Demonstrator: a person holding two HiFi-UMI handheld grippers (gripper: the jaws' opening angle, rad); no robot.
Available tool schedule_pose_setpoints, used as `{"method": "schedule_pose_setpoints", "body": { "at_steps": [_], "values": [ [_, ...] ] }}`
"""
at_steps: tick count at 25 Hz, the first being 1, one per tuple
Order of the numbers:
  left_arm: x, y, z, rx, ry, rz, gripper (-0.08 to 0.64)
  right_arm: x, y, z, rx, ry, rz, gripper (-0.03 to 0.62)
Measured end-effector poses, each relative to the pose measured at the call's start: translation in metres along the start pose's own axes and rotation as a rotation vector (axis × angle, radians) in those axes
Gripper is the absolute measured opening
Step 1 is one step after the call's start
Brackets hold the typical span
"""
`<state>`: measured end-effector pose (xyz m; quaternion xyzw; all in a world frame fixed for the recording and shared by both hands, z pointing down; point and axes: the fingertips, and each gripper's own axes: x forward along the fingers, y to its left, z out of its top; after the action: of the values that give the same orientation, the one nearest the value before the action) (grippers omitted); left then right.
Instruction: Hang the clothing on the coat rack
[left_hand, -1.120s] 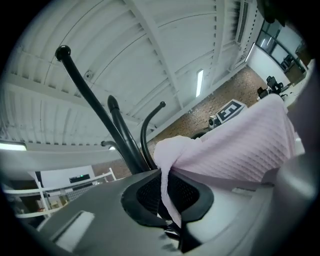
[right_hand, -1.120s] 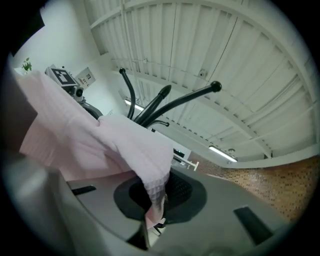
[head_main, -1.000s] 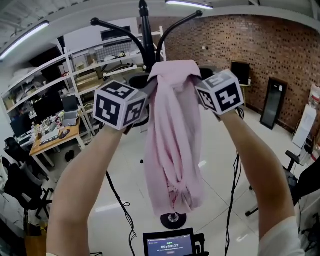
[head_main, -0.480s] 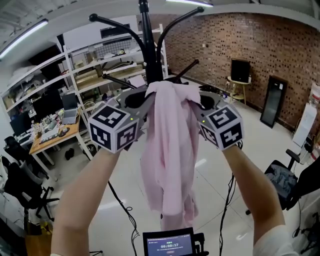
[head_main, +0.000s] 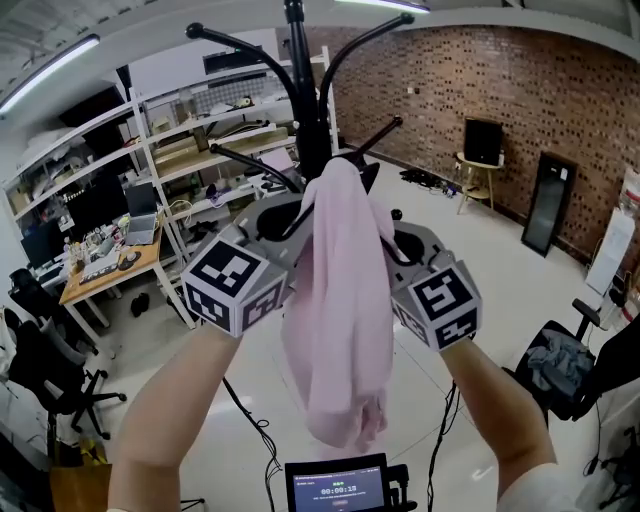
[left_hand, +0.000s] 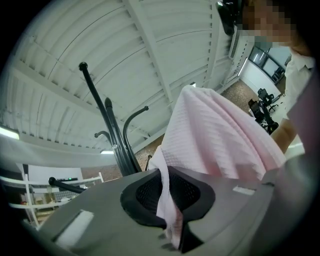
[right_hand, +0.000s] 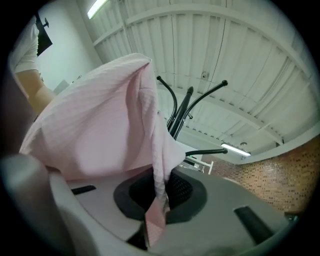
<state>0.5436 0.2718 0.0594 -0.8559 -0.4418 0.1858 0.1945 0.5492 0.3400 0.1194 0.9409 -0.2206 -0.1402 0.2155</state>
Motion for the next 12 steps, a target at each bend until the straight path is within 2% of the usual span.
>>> {"method": "schedule_pose_setpoints", "body": {
  "at_steps": [4, 12],
  "values": [
    [-0.012, -0.004, -0.002, -0.043, -0.03, 0.01, 0.037, -0.009, 0.014, 0.007, -0.011, -0.026, 0.007, 0.015],
    [-0.045, -0.015, -0.02, -0.224, -0.076, 0.007, 0.055, -0.026, 0.02, -0.004, -0.01, -0.014, 0.001, 0.046]
  ]
}}
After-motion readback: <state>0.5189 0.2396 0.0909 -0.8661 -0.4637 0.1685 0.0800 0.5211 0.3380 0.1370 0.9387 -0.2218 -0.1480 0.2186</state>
